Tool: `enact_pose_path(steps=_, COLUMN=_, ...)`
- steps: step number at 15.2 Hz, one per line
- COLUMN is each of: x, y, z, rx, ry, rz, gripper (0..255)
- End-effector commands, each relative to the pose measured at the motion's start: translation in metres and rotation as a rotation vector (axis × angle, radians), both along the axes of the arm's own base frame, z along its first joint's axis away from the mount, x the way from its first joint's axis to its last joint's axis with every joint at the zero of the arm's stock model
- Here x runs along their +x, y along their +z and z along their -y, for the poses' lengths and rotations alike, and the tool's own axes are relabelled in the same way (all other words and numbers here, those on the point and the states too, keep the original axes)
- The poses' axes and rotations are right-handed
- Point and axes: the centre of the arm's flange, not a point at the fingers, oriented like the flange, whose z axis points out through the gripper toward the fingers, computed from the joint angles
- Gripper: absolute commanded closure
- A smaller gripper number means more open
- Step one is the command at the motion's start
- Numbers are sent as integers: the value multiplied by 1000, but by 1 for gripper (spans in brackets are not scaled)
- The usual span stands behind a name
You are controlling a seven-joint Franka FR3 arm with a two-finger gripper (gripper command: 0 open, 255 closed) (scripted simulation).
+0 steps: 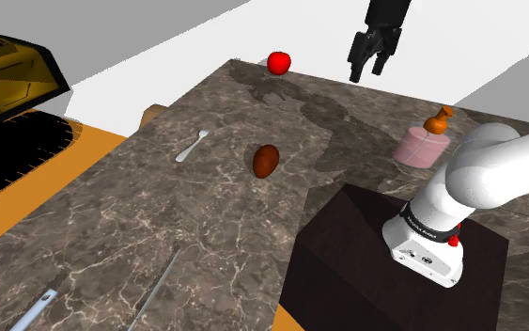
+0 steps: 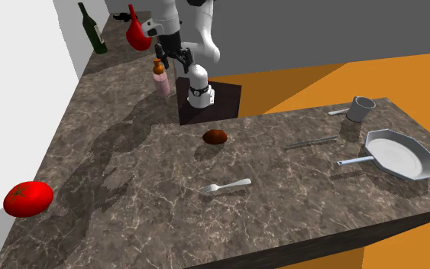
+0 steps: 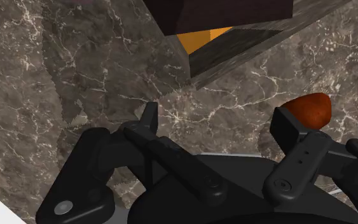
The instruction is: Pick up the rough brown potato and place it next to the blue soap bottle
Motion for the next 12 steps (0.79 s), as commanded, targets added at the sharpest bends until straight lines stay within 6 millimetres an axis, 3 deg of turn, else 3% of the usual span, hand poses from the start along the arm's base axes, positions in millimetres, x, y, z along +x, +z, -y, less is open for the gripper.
enact_pose_path(steps=1, x=0, y=0, z=0, rx=0, ry=0, rz=0, gripper=0)
enact_pose_path(steps=6, x=16, y=-33, z=-63, rx=-57, ry=-194, rz=-38, gripper=0)
enact_pose_path(steps=12, x=49, y=-78, z=-129, rx=-124, ry=-428, rz=-84, gripper=0)
